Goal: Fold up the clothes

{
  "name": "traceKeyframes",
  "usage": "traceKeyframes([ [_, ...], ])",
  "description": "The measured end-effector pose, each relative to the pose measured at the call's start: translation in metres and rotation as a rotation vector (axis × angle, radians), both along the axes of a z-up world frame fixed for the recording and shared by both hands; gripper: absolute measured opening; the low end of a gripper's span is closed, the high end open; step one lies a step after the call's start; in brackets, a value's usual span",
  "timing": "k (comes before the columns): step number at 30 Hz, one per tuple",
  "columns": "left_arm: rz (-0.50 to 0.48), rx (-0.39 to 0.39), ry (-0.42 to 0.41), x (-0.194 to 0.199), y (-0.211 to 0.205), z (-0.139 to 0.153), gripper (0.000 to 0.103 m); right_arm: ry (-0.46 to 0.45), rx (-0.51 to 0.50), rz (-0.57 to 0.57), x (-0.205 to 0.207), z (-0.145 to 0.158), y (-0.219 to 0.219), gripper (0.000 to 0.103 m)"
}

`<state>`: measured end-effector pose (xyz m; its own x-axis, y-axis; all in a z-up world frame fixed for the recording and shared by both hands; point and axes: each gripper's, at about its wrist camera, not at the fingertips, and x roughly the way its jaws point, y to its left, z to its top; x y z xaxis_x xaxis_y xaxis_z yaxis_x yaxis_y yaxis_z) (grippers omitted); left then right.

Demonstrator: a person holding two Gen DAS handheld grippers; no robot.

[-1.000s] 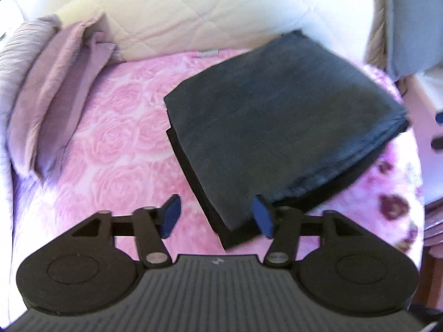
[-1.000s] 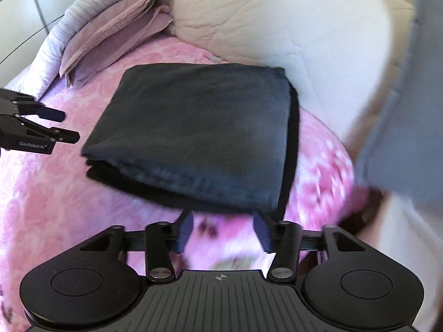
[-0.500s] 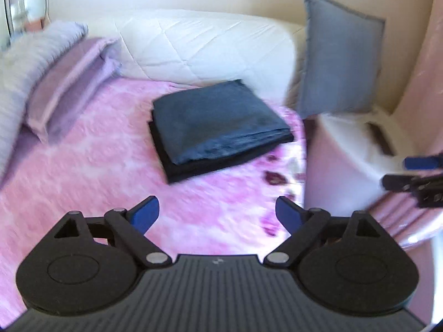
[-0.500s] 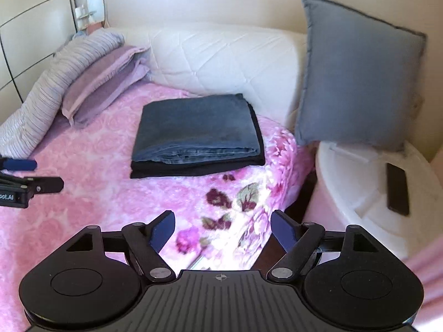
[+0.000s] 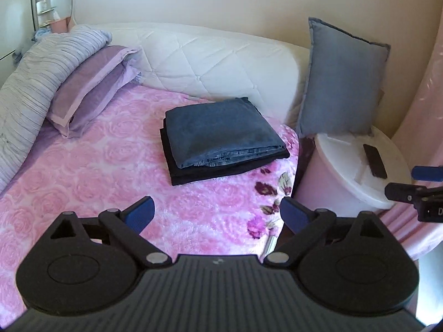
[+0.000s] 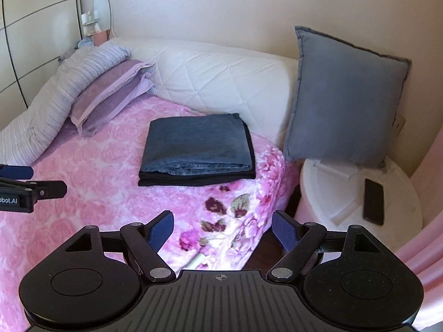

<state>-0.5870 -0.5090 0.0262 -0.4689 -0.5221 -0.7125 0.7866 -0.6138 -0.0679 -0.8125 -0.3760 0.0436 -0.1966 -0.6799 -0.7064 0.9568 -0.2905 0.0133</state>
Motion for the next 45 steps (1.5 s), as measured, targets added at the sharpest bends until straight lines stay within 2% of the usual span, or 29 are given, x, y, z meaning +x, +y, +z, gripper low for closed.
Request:
traceKeyframes([
  [10,0.004,-0.033,-0.040,-0.019,0.020,0.010,0.095,0.026,0.041,0.017,-0.012,0.009,0.008,0.081],
  [17,0.056,0.008,-0.041,-0.014,0.024,0.005,0.094,0.039,0.039,0.053,-0.006,0.011,0.006,0.081],
  [29,0.088,-0.007,-0.051,-0.014,0.031,0.007,0.094,0.024,0.033,0.090,-0.001,0.011,0.001,0.081],
  [45,0.118,0.023,-0.031,-0.018,0.035,0.007,0.094,0.033,0.048,0.092,-0.004,0.009,0.005,0.081],
])
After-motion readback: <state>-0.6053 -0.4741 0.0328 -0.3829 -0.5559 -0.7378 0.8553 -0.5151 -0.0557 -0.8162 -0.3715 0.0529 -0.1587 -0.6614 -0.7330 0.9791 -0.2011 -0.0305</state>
